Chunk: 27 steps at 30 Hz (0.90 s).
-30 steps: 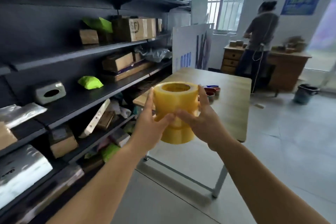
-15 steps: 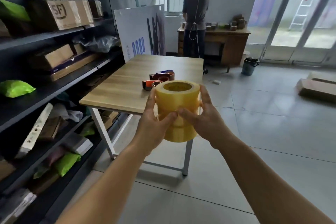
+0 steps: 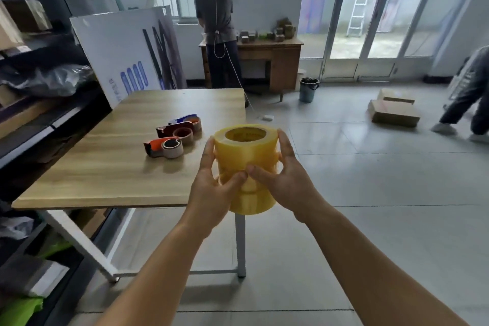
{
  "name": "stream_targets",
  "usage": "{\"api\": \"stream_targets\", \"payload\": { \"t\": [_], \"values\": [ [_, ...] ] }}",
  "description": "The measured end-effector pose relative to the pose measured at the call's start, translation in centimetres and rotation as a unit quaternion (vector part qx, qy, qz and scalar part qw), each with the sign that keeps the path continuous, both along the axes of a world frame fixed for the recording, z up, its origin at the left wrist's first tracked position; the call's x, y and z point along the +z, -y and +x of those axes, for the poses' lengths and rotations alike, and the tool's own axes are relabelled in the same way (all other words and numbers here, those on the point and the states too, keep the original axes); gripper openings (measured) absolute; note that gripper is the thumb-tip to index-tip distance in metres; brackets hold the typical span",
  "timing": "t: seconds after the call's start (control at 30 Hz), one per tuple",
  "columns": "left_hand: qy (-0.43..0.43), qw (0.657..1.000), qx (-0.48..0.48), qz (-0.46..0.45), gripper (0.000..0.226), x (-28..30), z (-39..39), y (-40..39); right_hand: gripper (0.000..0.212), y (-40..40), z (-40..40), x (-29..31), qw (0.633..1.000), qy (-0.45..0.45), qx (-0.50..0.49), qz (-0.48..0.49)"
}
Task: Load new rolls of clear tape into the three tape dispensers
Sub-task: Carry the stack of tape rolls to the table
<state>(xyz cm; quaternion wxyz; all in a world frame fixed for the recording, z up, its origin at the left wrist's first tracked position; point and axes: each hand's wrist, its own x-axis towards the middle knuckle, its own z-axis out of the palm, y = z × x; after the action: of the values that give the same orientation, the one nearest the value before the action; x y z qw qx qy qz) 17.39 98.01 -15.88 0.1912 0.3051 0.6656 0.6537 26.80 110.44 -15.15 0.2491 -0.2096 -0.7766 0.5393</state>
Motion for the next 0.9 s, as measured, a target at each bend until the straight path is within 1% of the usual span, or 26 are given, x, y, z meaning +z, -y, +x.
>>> {"api": "stream_targets", "payload": {
  "t": [0.17,0.47,0.67,0.9],
  "values": [
    [-0.013,1.0,0.013,-0.015,0.084,-0.6,-2.2,-6.4,0.092,-6.7,-2.5,-1.0,1.0,-0.007,0.01,-0.006],
    [-0.006,0.993,0.12,-0.001,0.086,-1.4,-4.8,-19.6,0.096,-21.7,-8.1,-1.3,0.995,0.014,0.103,0.015],
    [0.015,0.983,0.182,0.004,0.089,-2.2,-7.5,-24.4,0.097,-27.4,-12.6,-1.8,0.984,0.028,0.174,0.003],
    [0.023,0.972,0.235,0.009,0.093,-3.8,-13.5,-27.4,0.097,-30.9,-20.3,-3.3,0.973,0.045,0.226,-0.018]
  ]
}}
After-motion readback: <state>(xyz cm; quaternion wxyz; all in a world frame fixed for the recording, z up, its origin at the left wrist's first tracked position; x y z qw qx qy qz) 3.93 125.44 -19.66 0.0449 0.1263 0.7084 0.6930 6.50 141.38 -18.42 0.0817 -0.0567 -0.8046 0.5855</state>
